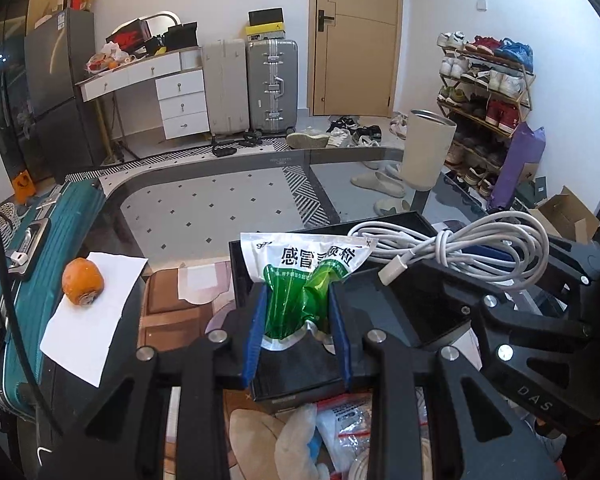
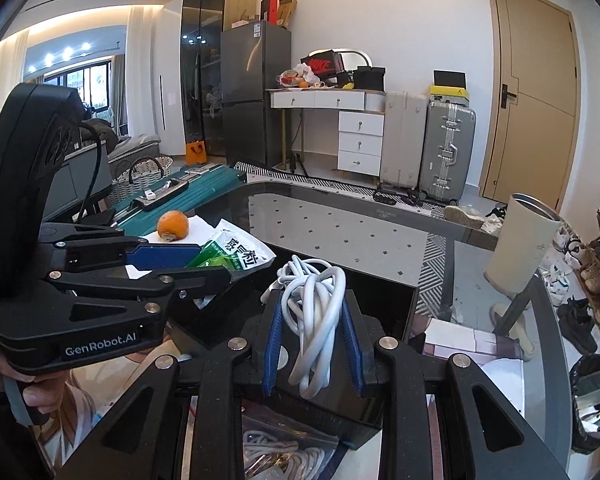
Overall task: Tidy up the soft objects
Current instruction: 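Lower sachet and cable into the black box and open both tools, then pull both tools back out of the black box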
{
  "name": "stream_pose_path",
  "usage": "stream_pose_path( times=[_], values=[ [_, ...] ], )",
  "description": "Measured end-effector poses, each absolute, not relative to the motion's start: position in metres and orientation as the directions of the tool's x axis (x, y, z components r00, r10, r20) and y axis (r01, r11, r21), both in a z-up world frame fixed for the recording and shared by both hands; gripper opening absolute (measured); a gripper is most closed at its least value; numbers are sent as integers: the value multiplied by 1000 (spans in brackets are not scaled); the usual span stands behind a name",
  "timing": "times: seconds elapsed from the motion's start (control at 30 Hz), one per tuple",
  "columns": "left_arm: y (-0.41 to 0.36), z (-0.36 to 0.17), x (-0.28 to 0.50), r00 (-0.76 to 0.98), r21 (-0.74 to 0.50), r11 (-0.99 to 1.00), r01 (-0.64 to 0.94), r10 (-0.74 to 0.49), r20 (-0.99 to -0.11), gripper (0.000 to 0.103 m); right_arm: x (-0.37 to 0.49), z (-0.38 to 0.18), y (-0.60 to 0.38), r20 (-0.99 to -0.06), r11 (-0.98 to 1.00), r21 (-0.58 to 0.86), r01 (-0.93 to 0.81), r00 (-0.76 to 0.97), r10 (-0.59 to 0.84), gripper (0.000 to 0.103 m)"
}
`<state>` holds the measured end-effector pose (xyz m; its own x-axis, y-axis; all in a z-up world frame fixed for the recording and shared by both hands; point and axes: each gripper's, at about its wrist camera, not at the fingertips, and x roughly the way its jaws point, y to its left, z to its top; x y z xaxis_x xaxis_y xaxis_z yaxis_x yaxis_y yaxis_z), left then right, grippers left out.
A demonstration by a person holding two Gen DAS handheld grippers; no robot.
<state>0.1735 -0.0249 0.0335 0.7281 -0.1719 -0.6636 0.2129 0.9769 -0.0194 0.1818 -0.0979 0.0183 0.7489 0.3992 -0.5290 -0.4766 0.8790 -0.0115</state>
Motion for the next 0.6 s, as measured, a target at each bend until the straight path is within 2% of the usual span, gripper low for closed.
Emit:
stream_pose_path(
  times=[0.17,0.2,0.27,0.37,0.53,0.6],
  values=[
    [-28,30,180,720,-18,977,212,-168,-673,29,196,11,-93,-548,873,-19,-488,735,399,27],
    [-29,27,182,713,-16,977,212,-166,-681,29,198,9,-93,-550,873,-20,-488,734,398,30],
    [-30,25,183,707,-16,976,217,-168,-687,30,204,5,-93,-564,879,-33,-476,735,376,52],
    [-33,23,182,701,-9,973,229,-171,-693,36,197,10,-102,-542,881,-23,-473,746,387,66],
    [-33,23,174,693,-17,972,233,-178,-698,55,172,18,-123,-521,896,-16,-443,769,371,78],
    [-31,27,166,697,-24,972,235,-186,-693,57,162,21,-128,-514,902,-13,-431,777,364,83]
  ],
)
